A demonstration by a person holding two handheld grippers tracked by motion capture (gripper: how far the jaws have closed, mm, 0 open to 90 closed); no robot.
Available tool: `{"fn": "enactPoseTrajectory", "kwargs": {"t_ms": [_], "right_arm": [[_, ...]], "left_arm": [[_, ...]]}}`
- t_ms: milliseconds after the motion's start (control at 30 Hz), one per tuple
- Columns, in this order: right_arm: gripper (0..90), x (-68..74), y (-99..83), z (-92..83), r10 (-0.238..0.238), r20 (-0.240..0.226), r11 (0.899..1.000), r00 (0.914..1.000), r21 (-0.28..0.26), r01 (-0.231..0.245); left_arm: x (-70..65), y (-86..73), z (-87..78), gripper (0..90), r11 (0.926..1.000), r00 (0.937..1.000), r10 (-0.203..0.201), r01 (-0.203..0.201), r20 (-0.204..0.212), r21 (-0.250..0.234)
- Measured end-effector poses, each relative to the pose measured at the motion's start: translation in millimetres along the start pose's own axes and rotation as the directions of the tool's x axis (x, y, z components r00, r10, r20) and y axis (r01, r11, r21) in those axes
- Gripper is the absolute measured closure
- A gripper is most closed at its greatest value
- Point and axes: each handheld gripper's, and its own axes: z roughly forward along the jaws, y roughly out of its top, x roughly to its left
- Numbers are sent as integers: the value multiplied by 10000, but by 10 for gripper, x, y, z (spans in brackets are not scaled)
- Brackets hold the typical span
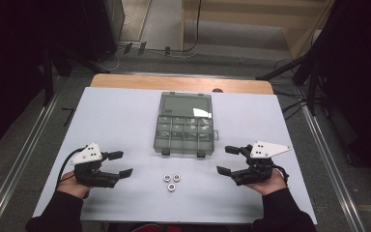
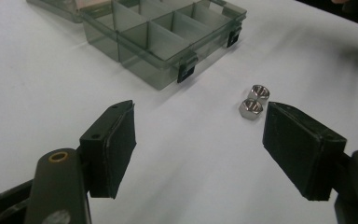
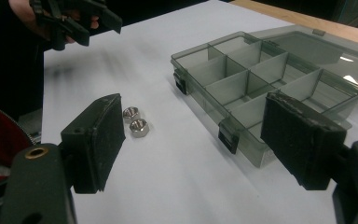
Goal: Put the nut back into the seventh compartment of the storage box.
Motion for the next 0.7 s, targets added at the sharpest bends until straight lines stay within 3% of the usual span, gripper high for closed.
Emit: {"fn": "enactPoseTrajectory", "kwargs": {"t_ms": [333, 700], "right_arm": [[231, -9, 57, 133, 5, -247, 10000, 9997, 28, -5], [231, 10, 146, 278, -193, -534, 9998, 9984, 61, 197]], "left_arm": [[-16, 16, 13, 259, 10000, 9997, 13, -11, 232, -59], [-8, 18, 12, 259, 10000, 9999, -27, 27, 156, -23]]}}
